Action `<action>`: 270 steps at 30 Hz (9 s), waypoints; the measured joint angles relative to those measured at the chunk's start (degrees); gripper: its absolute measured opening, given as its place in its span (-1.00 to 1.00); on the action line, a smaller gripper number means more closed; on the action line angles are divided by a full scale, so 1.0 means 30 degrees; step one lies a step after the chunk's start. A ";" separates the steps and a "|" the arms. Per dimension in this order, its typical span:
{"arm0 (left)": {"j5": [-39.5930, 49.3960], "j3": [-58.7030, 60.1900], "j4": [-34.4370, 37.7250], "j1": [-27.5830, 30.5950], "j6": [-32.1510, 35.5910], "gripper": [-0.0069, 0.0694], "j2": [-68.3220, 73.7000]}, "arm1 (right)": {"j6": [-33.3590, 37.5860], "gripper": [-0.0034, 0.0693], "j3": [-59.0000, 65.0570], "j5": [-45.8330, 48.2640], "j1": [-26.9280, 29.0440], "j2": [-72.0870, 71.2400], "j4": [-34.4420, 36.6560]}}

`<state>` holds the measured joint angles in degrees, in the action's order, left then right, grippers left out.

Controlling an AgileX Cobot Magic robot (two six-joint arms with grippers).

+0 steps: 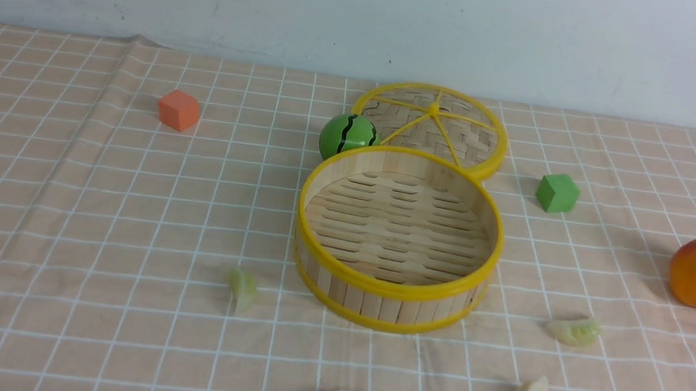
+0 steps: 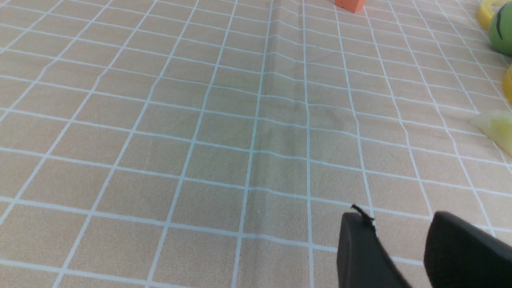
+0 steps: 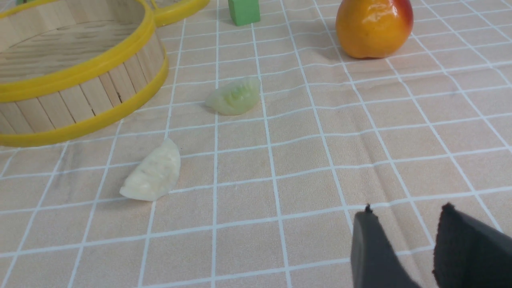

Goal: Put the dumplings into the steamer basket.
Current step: Use the left arm to grab a dumpling, then use the left arm to put the dumpling into the steamer, then use the left arm to grab a dumpling, then use the left arm to put the dumpling into the steamer, then use the right arm to grab a dumpling

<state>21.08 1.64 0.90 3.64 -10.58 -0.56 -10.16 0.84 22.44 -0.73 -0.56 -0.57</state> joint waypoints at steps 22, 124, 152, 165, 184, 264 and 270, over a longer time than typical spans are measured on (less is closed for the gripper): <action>-0.2210 0.0000 1.1340 0.0000 -0.9462 -0.19 0.0000 | -0.6408 -0.25 0.0125 -0.0213 0.0000 0.0000 0.8951; 1.2356 -4.4345 -0.1151 -1.3595 -0.2947 -0.30 4.4470 | 0.7522 -0.82 -1.5437 1.0366 -0.6845 1.8882 0.4070; 1.2602 -4.5092 -0.1667 -1.3462 -0.2596 0.24 4.4448 | 0.7522 -0.70 -1.5437 0.9618 -0.6919 1.8882 0.3991; 1.6726 -3.9099 0.0604 -1.3462 0.3354 0.24 3.5746 | 0.6473 -0.67 -1.5437 0.9353 -0.6919 1.8618 0.3991; 1.2381 -2.8905 0.1633 -1.5417 1.2431 0.24 3.6117 | 0.5645 -0.64 -1.5437 1.1859 -0.6919 1.3079 0.3384; 1.6758 -4.2453 -0.2463 -1.0805 0.0131 -0.50 3.5270 | 0.0121 0.02 -1.8624 0.9069 -0.6919 2.5384 0.0841; 1.6775 -4.2400 -0.2225 -1.0805 0.0131 -0.85 3.1008 | -0.2435 0.57 -1.8919 0.5734 -0.6919 3.0230 0.0841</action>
<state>71.41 -125.56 -5.77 -28.77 -10.18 92.46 -17.46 -55.91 39.64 -21.48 90.13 1.95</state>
